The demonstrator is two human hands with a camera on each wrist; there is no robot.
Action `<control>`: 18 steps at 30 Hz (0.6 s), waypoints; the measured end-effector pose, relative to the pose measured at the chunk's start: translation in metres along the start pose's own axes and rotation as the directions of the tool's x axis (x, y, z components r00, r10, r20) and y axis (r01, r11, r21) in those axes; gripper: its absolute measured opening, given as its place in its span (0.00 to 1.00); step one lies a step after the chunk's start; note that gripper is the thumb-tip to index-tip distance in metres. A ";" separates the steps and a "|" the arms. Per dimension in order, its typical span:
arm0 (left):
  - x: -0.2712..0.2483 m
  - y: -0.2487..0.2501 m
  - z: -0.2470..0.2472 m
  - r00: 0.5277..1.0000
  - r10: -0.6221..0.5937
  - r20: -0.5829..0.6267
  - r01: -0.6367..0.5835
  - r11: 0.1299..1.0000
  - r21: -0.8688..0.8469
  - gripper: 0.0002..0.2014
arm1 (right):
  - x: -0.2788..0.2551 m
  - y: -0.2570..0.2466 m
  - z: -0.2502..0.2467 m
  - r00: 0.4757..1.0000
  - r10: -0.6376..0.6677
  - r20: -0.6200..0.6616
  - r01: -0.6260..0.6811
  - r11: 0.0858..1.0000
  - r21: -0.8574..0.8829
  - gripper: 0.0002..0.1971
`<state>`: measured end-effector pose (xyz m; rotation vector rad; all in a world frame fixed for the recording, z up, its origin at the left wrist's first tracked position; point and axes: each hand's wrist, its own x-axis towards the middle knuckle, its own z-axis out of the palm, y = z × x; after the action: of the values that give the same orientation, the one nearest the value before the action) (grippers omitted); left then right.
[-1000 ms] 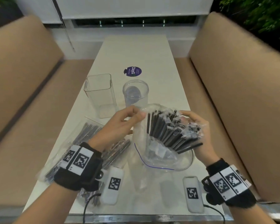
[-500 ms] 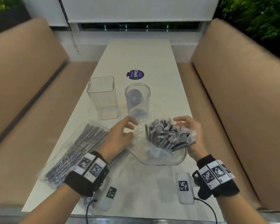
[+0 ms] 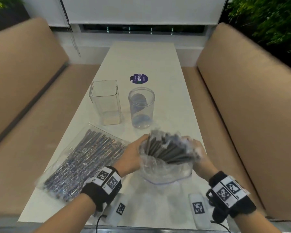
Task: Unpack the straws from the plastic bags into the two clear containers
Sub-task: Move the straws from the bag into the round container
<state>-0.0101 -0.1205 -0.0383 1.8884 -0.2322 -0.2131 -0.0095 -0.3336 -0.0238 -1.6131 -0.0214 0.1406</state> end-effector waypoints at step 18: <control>-0.008 0.004 -0.020 0.968 -0.190 0.167 0.235 0.919 -0.315 0.57 | -0.004 0.014 0.034 0.973 -0.225 -0.056 0.218 0.969 -0.117 0.22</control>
<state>-0.0123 -0.1012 -0.0282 1.5608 -0.0721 -0.4977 -0.0179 -0.3012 -0.0389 -1.7122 -0.1584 -0.0906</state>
